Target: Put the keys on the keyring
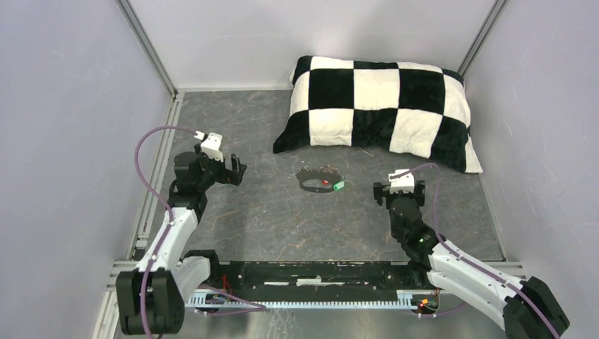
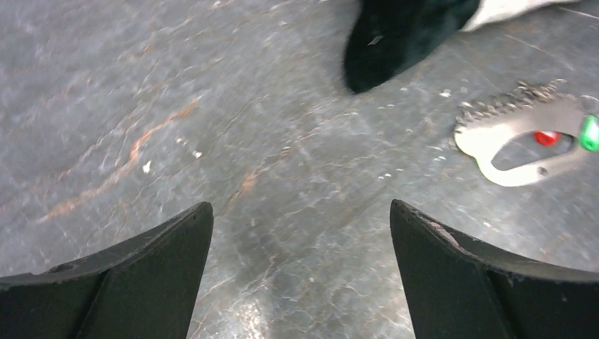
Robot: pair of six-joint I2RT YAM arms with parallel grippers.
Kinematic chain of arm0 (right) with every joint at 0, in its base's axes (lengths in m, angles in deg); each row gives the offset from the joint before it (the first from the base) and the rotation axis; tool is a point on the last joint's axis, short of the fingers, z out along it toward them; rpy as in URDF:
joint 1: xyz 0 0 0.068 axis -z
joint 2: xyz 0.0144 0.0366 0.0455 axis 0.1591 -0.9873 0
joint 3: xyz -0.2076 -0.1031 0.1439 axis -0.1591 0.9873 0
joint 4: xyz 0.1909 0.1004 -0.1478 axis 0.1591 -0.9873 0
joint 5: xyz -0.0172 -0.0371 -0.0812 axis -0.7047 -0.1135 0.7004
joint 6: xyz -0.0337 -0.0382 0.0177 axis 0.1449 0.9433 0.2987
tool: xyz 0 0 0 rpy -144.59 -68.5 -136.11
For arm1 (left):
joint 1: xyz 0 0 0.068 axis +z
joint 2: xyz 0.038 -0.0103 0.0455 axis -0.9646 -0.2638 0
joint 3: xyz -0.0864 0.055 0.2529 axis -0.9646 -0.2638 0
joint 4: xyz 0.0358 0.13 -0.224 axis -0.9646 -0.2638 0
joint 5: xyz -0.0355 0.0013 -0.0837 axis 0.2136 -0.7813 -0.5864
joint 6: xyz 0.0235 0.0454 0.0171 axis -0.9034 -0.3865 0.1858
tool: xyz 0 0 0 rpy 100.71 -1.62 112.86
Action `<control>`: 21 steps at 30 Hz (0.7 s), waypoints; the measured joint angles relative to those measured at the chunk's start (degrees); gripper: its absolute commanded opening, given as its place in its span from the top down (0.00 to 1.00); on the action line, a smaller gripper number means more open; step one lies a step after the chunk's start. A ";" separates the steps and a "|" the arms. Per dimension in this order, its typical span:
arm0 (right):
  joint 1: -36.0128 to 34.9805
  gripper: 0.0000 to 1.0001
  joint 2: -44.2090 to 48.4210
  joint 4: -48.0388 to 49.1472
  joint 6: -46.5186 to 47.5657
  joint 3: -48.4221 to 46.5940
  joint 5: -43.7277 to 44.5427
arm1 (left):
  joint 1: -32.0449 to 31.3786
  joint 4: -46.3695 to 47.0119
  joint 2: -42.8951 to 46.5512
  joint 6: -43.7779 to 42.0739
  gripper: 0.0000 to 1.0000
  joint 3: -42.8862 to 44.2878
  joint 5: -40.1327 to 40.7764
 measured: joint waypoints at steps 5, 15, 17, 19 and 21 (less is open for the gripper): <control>4.83 0.02 -6.29 10.27 5.81 5.79 10.19 | 5.88 16.22 -6.10 3.91 0.00 -7.39 -0.81; 18.91 0.02 -12.52 31.08 9.14 7.21 5.92 | 6.19 51.87 -20.55 5.97 0.00 -19.96 -0.42; 21.49 0.02 -13.62 35.15 9.14 7.21 3.82 | 6.19 58.36 -24.20 6.10 0.00 -22.25 -0.42; 23.54 0.02 -16.76 41.53 9.57 7.21 1.03 | 6.19 66.79 -29.99 6.58 0.00 -24.55 0.61; 24.70 0.02 -19.89 44.83 10.29 7.21 -0.61 | 6.19 70.62 -33.46 6.62 0.00 -25.27 1.66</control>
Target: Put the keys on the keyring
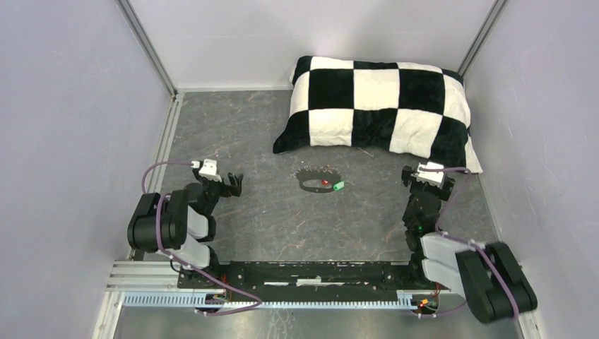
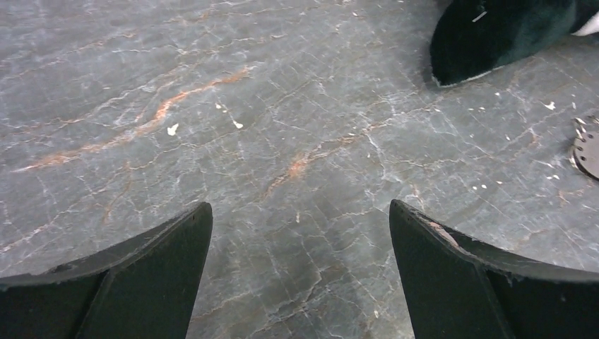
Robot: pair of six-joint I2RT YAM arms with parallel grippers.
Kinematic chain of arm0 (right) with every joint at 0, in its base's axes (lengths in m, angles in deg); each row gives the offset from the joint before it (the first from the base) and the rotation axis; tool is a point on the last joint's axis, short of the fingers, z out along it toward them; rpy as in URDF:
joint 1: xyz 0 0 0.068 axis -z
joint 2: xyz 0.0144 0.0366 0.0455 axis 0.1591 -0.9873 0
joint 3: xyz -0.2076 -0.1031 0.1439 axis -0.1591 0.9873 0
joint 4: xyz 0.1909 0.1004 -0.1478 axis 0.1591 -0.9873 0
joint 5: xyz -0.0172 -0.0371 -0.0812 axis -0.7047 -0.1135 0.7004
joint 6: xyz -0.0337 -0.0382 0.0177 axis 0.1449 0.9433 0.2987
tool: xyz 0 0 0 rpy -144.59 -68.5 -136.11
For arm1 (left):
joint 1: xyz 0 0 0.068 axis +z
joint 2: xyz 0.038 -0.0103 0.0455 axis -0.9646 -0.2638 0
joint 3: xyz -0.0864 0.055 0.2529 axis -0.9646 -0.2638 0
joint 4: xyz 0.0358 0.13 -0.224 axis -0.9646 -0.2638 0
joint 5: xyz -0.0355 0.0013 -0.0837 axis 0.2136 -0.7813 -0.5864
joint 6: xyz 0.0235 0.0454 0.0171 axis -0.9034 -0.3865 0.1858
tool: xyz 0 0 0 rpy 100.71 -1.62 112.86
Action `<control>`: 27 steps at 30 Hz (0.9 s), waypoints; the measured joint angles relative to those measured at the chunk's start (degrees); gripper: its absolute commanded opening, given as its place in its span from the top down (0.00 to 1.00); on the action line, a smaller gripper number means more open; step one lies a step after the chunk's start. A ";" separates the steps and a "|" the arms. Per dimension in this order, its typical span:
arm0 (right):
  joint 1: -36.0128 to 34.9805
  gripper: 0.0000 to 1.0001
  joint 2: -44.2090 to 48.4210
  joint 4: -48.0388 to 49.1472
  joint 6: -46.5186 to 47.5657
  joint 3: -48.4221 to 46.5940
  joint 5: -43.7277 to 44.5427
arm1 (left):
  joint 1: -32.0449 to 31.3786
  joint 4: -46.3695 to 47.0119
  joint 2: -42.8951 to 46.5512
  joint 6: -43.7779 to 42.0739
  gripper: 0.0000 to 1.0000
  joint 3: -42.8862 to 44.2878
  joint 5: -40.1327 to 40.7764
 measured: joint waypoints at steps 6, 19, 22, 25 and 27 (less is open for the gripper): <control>1.97 0.02 -15.50 10.58 2.93 0.00 -8.13 | -0.02 3.72 -2.45 0.11 0.00 2.19 1.64; 6.32 0.02 -20.09 15.37 2.14 0.00 -15.89 | -0.83 -0.02 -2.27 0.09 0.00 6.32 2.64; 6.32 0.02 -20.09 15.41 2.14 0.00 -16.17 | -0.83 -0.02 -2.27 0.11 0.00 6.32 2.64; 6.32 0.02 -20.09 15.41 2.12 0.00 -16.52 | -0.83 -0.07 -2.27 0.11 0.00 6.32 2.64; 6.32 0.02 -20.09 15.41 2.12 0.00 -16.68 | -0.83 -0.13 -2.27 0.11 0.00 6.32 2.67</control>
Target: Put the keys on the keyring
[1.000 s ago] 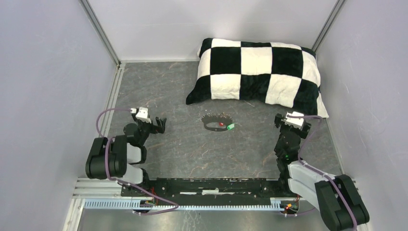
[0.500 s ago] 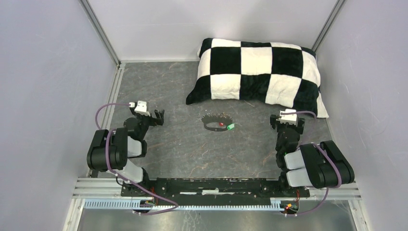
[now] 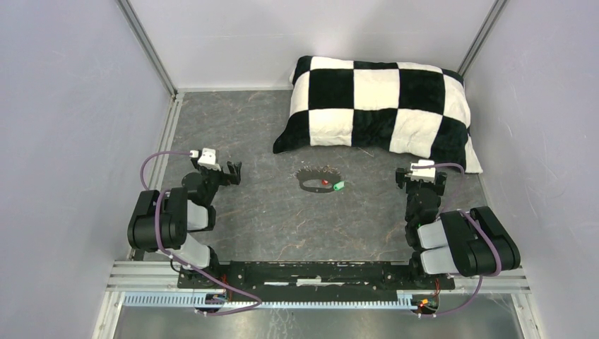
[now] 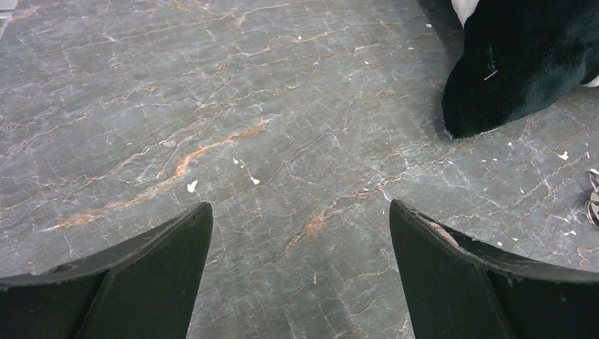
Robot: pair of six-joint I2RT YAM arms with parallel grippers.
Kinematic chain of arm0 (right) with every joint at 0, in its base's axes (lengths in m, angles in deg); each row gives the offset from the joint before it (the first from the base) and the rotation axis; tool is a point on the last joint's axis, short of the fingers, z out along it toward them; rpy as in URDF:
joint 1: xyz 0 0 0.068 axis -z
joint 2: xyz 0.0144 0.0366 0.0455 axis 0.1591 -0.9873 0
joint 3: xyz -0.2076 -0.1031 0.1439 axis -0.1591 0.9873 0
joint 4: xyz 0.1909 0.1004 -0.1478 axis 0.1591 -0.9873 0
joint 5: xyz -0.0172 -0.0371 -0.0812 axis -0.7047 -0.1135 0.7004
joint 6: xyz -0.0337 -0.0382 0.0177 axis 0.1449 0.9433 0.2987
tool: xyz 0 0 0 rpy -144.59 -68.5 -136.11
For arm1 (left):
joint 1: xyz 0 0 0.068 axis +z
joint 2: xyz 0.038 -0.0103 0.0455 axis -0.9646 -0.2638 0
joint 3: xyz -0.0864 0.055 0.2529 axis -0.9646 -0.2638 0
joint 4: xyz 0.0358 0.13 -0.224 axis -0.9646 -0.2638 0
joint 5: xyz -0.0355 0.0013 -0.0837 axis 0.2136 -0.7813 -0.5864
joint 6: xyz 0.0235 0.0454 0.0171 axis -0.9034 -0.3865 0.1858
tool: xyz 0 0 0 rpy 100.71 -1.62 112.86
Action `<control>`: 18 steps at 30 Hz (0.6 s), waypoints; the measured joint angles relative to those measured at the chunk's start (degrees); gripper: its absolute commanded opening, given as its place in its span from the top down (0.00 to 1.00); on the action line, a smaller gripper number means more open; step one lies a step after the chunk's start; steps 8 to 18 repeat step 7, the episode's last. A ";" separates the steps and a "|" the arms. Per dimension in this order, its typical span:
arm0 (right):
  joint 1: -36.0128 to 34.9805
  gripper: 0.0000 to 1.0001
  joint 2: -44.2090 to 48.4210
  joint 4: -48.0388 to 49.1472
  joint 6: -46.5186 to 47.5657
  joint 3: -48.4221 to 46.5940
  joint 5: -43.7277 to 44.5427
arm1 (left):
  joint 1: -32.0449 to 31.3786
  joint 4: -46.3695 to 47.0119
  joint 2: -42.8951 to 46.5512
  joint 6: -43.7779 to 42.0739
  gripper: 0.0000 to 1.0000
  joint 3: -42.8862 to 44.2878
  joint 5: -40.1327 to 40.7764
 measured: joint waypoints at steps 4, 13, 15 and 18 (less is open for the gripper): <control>0.00 0.02 0.00 0.00 0.00 0.00 -0.04 | -0.70 -0.96 0.00 -0.02 0.00 0.20 1.11; 0.00 0.02 0.00 0.00 0.00 0.00 -0.04 | -1.44 -1.99 -0.02 -0.02 0.00 0.68 1.73; 0.00 0.02 0.00 0.00 0.00 0.00 -0.04 | -1.44 -1.99 -0.02 -0.02 0.00 0.68 1.73; 0.00 0.02 0.00 0.00 0.00 0.00 -0.04 | -1.44 -1.99 -0.02 -0.02 0.00 0.68 1.73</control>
